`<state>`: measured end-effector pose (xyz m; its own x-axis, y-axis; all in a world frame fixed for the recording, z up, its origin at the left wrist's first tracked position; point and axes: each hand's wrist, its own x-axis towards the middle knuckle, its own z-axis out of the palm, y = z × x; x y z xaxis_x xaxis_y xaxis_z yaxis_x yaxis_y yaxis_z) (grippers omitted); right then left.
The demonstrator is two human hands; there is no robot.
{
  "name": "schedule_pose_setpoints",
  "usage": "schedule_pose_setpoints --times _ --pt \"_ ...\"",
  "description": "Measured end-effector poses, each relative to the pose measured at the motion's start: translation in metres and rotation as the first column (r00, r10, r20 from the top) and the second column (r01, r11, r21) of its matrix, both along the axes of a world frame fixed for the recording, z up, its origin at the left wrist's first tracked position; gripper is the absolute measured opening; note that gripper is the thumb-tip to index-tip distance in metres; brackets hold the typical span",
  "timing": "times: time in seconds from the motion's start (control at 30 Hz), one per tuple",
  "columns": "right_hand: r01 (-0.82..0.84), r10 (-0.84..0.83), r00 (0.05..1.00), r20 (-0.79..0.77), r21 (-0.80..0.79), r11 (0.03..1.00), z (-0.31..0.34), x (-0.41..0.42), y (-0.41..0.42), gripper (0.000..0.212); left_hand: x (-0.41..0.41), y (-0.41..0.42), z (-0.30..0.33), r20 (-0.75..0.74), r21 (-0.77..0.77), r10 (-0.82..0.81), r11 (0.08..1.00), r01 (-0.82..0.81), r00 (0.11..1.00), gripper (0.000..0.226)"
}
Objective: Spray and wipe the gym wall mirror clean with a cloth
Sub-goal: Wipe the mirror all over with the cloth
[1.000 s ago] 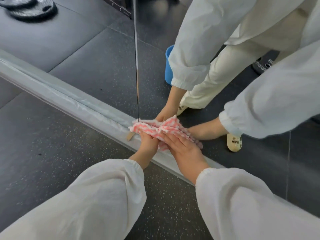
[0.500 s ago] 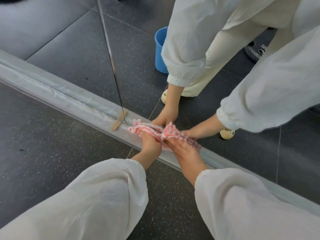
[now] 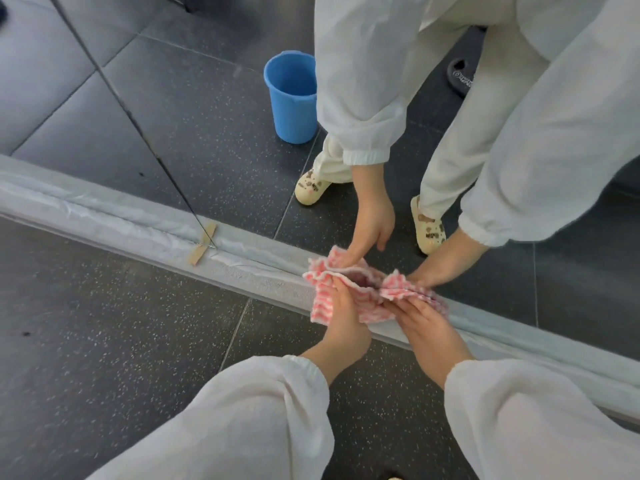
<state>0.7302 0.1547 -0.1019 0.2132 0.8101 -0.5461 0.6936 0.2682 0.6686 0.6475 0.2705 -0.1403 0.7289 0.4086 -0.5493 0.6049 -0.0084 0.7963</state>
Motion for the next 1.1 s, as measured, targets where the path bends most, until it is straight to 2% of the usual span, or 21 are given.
schedule_pose_setpoints --times 0.03,0.17,0.23,0.33,0.43,0.53,0.63,0.7,0.77,0.9,1.0,1.1 --pt "0.089 -0.093 0.994 -0.063 -0.077 0.993 0.004 0.000 0.001 0.062 -0.004 0.003 0.007 0.037 -0.001 0.021 1.000 -0.021 0.999 0.089" --pt "0.224 -0.219 0.955 -0.201 0.001 0.975 0.049 -0.005 0.001 0.057 -0.019 0.020 0.061 0.178 0.162 0.068 0.982 -0.097 0.982 0.097" --pt "0.253 -0.196 0.950 -0.242 0.232 0.939 0.070 -0.007 0.000 0.060 -0.025 0.025 0.095 0.278 0.220 0.077 0.965 -0.142 0.958 0.097" --pt "0.278 -0.104 0.948 -0.302 0.617 0.736 0.110 -0.006 0.006 0.054 -0.032 0.034 0.147 0.430 0.363 0.024 0.910 -0.197 0.902 0.095" --pt "0.187 -0.012 0.977 -0.213 0.828 0.529 0.165 -0.005 0.021 0.062 -0.031 0.052 0.193 0.572 0.587 -0.142 0.758 -0.283 0.808 0.088" --pt "0.070 0.040 0.995 -0.087 0.945 0.320 0.214 -0.003 0.042 0.070 -0.020 0.071 0.236 0.626 0.730 -0.290 0.544 -0.413 0.724 0.078" --pt "0.062 0.061 0.996 -0.071 0.989 0.133 0.247 0.000 0.059 0.056 -0.007 0.087 0.273 0.605 0.795 -0.355 0.309 -0.522 0.712 0.071" --pt "0.054 0.071 0.996 -0.060 0.995 0.087 0.247 0.001 0.066 0.054 -0.001 0.095 0.273 0.559 0.828 -0.348 0.187 -0.529 0.753 0.069" --pt "0.018 0.073 0.997 -0.028 0.992 0.128 0.231 0.002 0.070 0.056 0.000 0.102 0.254 0.474 0.872 -0.377 0.070 -0.485 0.796 0.063" --pt "-0.013 0.151 0.988 -0.036 0.950 0.311 0.184 0.002 0.063 0.047 -0.017 0.119 0.200 0.238 0.929 -0.497 -0.134 -0.344 0.835 0.042" --pt "-0.076 0.193 0.981 -0.019 0.879 0.471 0.150 0.007 0.051 0.053 -0.033 0.134 0.170 -0.004 0.939 -0.582 -0.281 -0.196 0.813 0.035" --pt "-0.112 0.190 0.981 -0.023 0.735 0.669 0.120 0.009 0.037 0.062 -0.041 0.140 0.146 -0.199 0.910 -0.591 -0.408 -0.077 0.782 0.042"
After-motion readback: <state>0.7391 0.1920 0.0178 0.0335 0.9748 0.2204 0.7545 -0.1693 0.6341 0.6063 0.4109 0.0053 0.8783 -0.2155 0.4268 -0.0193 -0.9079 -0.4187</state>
